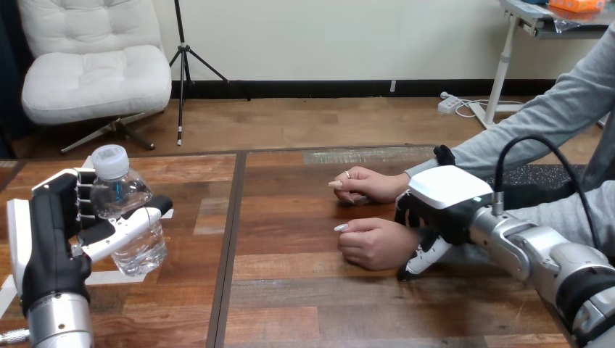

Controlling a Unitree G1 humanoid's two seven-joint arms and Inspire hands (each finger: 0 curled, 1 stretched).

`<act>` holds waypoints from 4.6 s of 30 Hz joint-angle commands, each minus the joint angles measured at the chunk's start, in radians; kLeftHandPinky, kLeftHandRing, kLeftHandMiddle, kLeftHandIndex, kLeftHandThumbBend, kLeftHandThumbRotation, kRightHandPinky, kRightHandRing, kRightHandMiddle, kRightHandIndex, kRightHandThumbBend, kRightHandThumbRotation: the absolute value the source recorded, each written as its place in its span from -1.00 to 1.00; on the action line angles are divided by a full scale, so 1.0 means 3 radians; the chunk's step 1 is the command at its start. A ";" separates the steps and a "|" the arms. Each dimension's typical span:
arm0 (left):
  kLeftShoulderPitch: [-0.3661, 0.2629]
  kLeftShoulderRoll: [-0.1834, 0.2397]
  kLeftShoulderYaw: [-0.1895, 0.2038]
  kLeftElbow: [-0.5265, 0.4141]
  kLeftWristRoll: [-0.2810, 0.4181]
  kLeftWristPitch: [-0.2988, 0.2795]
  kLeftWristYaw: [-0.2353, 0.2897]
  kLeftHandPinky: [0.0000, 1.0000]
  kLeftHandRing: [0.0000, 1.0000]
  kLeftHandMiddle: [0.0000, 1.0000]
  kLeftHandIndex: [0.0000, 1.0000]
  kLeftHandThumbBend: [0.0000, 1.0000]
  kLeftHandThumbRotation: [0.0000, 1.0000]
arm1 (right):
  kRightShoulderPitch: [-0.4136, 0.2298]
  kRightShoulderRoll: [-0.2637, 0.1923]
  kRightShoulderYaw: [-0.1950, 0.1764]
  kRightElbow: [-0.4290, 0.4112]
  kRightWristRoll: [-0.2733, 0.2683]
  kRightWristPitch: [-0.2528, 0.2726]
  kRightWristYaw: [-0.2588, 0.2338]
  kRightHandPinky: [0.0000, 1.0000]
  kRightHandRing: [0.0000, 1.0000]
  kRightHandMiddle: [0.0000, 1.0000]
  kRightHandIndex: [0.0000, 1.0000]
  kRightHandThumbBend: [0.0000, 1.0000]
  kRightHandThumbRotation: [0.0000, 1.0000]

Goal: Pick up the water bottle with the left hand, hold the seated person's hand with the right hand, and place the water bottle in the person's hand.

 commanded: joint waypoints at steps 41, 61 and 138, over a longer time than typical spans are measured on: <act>-0.0087 0.0041 0.0020 -0.0325 0.0014 -0.0103 -0.0005 -0.34 -0.24 -0.15 -0.14 0.50 -1.00 | -0.0446 -0.0024 -0.0072 0.0072 0.0197 0.0266 0.0684 -0.04 0.19 0.31 0.32 0.77 -0.30; -0.0091 0.0056 0.0020 -0.0308 0.0021 -0.0162 -0.0021 -0.35 -0.25 -0.16 -0.15 0.49 -1.00 | -0.0476 -0.0095 -0.0109 0.0056 0.0341 0.0258 0.1021 0.08 0.27 0.39 0.40 0.70 -0.36; -0.0094 0.0046 0.0067 -0.0312 -0.0031 -0.0144 -0.0038 -0.37 -0.26 -0.15 -0.14 0.48 -1.00 | -0.0490 -0.0115 -0.0224 0.0058 0.0512 0.0180 0.0980 -0.58 -0.47 -0.33 -0.28 0.60 -1.00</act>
